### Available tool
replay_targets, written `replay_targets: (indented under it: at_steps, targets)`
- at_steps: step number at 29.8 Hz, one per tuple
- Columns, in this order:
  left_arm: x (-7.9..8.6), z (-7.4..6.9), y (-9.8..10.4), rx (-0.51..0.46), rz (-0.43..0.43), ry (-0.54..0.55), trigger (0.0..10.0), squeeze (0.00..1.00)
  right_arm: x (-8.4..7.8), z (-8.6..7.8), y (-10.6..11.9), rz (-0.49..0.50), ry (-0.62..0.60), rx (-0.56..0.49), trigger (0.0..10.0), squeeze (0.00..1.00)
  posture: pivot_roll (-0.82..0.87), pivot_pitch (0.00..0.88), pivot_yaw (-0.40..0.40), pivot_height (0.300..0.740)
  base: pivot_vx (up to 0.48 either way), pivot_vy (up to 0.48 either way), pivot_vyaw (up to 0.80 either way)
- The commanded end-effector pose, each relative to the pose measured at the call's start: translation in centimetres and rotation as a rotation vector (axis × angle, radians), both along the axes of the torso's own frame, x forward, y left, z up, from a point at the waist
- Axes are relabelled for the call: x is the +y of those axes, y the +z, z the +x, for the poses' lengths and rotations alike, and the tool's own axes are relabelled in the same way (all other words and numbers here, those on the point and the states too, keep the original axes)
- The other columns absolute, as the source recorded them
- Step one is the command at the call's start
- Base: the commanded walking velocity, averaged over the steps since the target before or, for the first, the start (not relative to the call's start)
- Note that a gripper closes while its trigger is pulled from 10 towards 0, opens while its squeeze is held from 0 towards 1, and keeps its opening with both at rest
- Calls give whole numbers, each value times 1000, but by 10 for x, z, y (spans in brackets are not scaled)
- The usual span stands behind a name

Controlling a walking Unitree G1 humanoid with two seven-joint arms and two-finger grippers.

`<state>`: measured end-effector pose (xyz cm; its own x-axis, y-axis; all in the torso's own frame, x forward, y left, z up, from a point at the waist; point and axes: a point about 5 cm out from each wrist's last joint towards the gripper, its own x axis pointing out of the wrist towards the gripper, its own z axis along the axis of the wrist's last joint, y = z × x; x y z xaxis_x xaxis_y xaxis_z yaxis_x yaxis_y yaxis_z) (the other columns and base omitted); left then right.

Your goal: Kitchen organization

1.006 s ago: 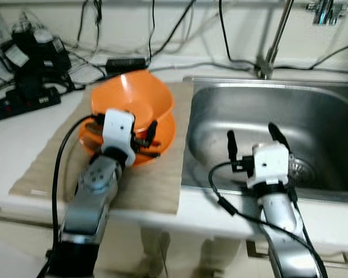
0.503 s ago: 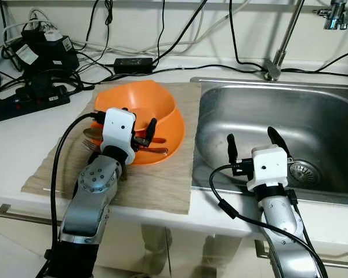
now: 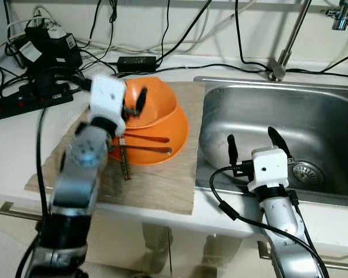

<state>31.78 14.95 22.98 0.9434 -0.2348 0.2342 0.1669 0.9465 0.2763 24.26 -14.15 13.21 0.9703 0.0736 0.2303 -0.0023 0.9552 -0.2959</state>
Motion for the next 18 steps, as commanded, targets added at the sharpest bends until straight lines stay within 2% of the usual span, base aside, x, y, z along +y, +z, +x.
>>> replay_targets:
  at_steps: [1,3,4,5,9,10,11,12,13,14,16,18]
  targets:
    - [0,0,6,-8,-5,-11,10000,0,0,0,-2,-4,8,7,10000,0,5,0,36,740,0,0,0]
    - [-2,4,24,-27,-29,-49,10000,0,0,0,-2,-5,8,1,10000,0,6,0,31,740,0,0,0]
    - [-2,4,24,-27,-29,-49,10000,0,0,0,-2,-5,8,1,10000,0,6,0,31,740,0,0,0]
    - [-2,10,33,1,-30,-91,10000,0,0,1,-1,-3,9,-1,10000,0,11,0,27,740,0,0,0]
    - [11,25,55,74,14,-137,10000,0,2,2,-1,-2,19,0,10000,0,14,0,26,740,0,0,0]
    - [16,28,63,97,48,-154,10000,0,2,2,-2,-1,19,1,10000,0,16,0,27,740,0,0,0]
    - [20,29,71,108,73,-164,10000,0,2,3,-2,0,18,1,10000,0,16,0,27,740,0,0,0]
    - [27,30,89,133,115,-187,10000,0,2,3,-3,1,18,5,10000,0,19,0,34,740,0,0,0]
    - [27,30,89,133,115,-187,10000,0,2,3,-3,1,18,5,10000,0,19,0,34,740,0,0,0]
    - [30,28,106,126,157,-210,10000,0,1,3,-5,5,14,10,10000,0,20,0,34,740,0,0,0]
    - [31,27,112,124,156,-217,10000,0,1,3,-5,8,12,13,10000,0,23,0,36,740,0,0,0]
    - [32,24,128,135,187,-253,10000,0,2,3,-7,16,9,22,10000,0,26,0,38,740,0,0,0]
